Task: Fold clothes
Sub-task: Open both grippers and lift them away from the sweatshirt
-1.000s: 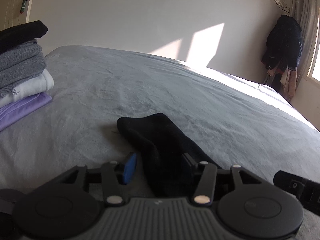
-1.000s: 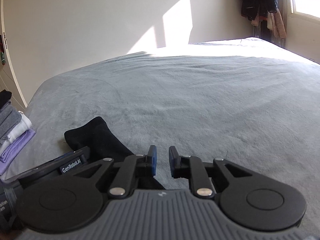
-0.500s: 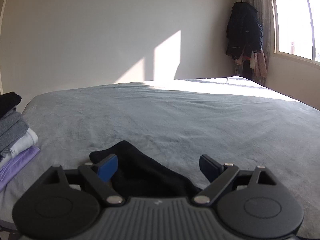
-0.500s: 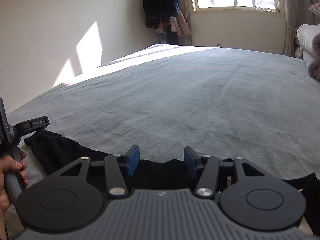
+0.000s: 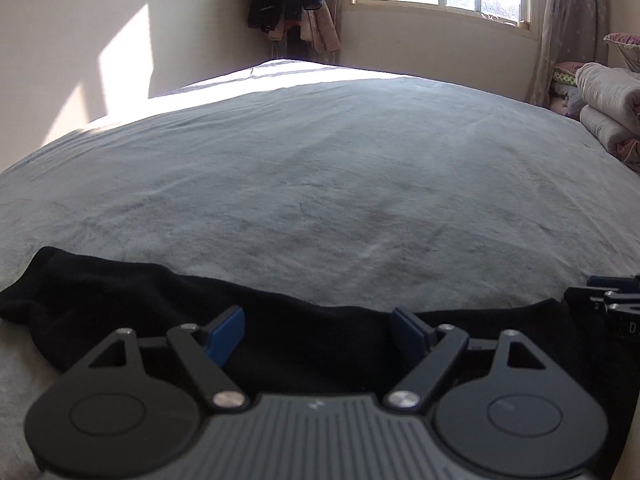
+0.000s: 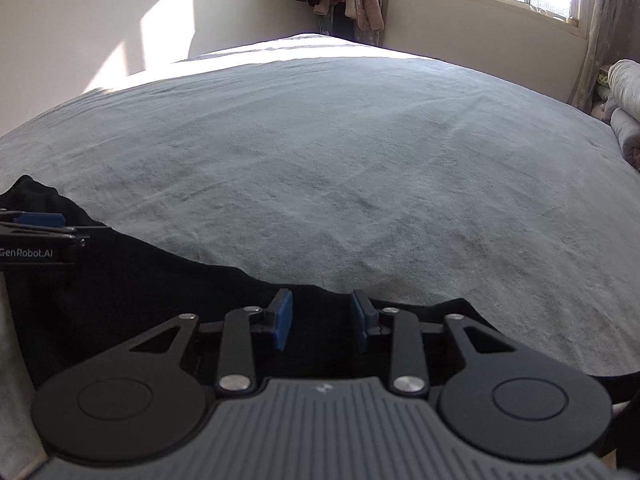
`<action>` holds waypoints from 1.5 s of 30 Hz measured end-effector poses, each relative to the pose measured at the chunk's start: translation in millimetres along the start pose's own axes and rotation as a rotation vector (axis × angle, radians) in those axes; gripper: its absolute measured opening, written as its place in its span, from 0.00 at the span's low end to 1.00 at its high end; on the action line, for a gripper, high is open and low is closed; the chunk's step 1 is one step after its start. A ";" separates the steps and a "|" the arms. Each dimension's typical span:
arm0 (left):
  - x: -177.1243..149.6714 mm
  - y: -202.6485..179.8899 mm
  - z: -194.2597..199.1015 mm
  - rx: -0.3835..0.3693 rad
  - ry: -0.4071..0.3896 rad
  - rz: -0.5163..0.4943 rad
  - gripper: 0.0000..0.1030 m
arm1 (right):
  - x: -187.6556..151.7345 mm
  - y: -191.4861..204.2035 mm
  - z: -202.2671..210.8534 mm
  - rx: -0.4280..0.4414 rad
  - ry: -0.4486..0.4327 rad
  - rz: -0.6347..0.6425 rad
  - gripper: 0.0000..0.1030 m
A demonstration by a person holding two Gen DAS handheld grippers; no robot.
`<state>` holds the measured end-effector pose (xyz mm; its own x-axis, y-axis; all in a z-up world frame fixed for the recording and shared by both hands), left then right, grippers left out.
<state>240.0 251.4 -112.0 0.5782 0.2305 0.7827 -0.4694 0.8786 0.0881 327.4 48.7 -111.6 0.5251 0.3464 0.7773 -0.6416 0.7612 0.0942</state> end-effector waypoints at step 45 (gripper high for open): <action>-114.1 -108.1 280.5 -0.365 -0.144 -0.391 0.99 | -195.5 -13.9 319.2 -0.222 -0.054 -0.309 0.75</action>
<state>37.6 12.7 -38.0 0.5538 -0.1789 0.8132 0.0382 0.9811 0.1898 55.2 -204.6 -66.3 0.6409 0.0578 0.7654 -0.3182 0.9275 0.1964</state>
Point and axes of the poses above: each gripper's, at about its wrist camera, not at the fingertips, and z roughly against the way its jaws point, y to its left, x to its top, the point moved 6 cm from there along -z, roughly the way its jaws point, and after that the axes turned 8 degrees about x, right-handed, at the moved point
